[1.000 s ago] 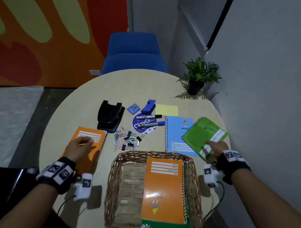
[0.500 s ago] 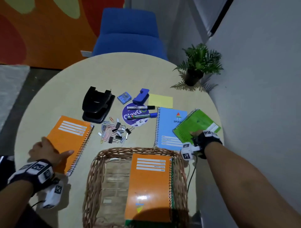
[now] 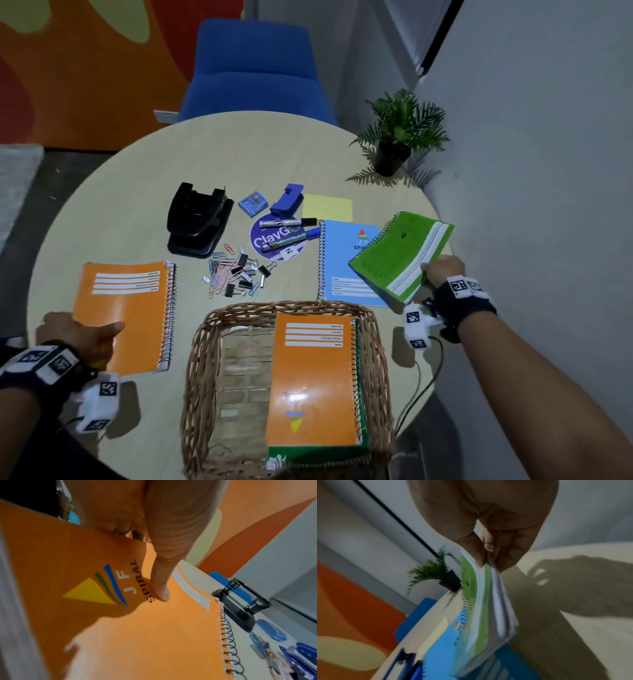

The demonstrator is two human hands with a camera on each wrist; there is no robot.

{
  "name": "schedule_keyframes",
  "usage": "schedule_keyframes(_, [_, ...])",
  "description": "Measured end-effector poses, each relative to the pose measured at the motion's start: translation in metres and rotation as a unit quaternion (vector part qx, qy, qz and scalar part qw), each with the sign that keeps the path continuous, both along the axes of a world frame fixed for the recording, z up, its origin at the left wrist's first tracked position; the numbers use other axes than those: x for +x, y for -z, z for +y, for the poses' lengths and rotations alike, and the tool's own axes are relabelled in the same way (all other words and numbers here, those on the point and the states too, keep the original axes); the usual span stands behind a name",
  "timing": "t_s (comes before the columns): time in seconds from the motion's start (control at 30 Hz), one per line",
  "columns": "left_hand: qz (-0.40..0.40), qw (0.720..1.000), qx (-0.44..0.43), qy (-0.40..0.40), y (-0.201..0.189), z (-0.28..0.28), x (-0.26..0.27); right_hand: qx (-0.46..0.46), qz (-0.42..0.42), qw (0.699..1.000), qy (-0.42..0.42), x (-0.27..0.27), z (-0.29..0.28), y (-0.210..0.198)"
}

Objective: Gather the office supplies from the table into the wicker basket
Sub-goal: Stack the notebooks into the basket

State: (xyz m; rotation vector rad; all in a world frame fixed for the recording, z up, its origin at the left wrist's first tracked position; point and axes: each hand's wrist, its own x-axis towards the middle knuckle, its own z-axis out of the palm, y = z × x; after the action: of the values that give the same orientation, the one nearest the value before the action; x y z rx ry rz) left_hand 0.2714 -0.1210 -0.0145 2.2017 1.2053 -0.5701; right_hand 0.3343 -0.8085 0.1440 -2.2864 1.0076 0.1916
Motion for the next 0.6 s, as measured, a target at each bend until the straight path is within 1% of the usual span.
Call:
schedule_keyframes(0.03, [-0.007, 1.000, -0.009, 0.001, -0.007, -0.003, 0.000, 0.047, -0.052, 0.996, 0.051, -0.003, 0.002, -0.010])
schedule_keyframes(0.07, [-0.010, 1.000, -0.021, -0.009, 0.002, 0.008, 0.000, 0.070, -0.100, 0.989, 0.082, -0.006, 0.005, -0.022])
schedule_keyframes(0.1, [-0.023, 0.999, -0.026, -0.012, 0.008, 0.012, 0.002, 0.082, -0.140, 0.982, 0.096, -0.013, 0.011, -0.041])
schedule_keyframes(0.13, [-0.035, 0.999, -0.020, 0.001, 0.011, 0.013, 0.005, 0.082, -0.173, 0.978, 0.081, -0.022, 0.014, -0.055])
schedule_keyframes(0.17, [-0.044, 0.999, -0.006, 0.009, 0.000, 0.005, 0.007, 0.103, -0.205, 0.971, 0.069, -0.033, 0.020, -0.072])
schedule_keyframes(0.23, [-0.050, 0.997, 0.020, 0.060, -0.063, -0.045, 0.001, 0.155, -0.250, 0.956, 0.013, -0.058, 0.033, -0.098])
schedule_keyframes(0.27, [-0.065, 0.995, 0.013, 0.080, -0.078, -0.057, -0.002, 0.185, -0.253, 0.949, -0.021, -0.071, 0.042, -0.110])
schedule_keyframes(0.33, [-0.085, 0.993, -0.014, 0.080, -0.081, -0.063, -0.006, 0.255, -0.216, 0.939, -0.078, -0.097, 0.062, -0.117])
schedule_keyframes(0.4, [-0.115, 0.991, -0.033, 0.066, -0.075, -0.059, -0.008, 0.310, -0.150, 0.932, -0.116, -0.122, 0.084, -0.106])
schedule_keyframes(0.5, [-0.132, 0.987, -0.008, 0.087, -0.071, -0.054, -0.012, 0.295, -0.050, 0.939, -0.168, -0.148, 0.113, -0.071])
schedule_keyframes(0.6, [-0.134, 0.985, 0.008, 0.108, -0.067, -0.050, -0.013, 0.242, 0.017, 0.954, -0.179, -0.158, 0.129, -0.037])
